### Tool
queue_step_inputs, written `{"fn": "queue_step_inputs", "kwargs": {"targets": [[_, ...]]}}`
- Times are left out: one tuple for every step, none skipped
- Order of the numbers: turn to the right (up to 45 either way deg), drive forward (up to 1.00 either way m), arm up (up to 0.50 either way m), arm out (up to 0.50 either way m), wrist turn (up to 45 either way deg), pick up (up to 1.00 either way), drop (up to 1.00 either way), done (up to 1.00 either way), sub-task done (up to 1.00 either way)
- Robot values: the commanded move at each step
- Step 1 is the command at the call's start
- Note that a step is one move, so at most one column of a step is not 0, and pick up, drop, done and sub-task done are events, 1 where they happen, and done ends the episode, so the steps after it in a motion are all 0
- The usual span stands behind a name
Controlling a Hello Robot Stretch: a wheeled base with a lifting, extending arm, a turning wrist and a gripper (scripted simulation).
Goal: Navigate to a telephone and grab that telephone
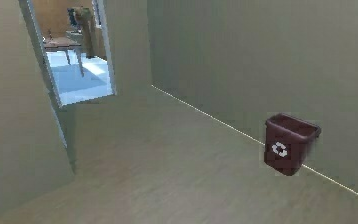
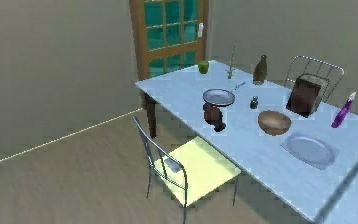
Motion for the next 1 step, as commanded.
{"fn": "queue_step_inputs", "kwargs": {"targets": [[45.0, 0.0, 0.0, 0.0, 0.0, 0.0, 0.0, 0.0, 0.0]]}}
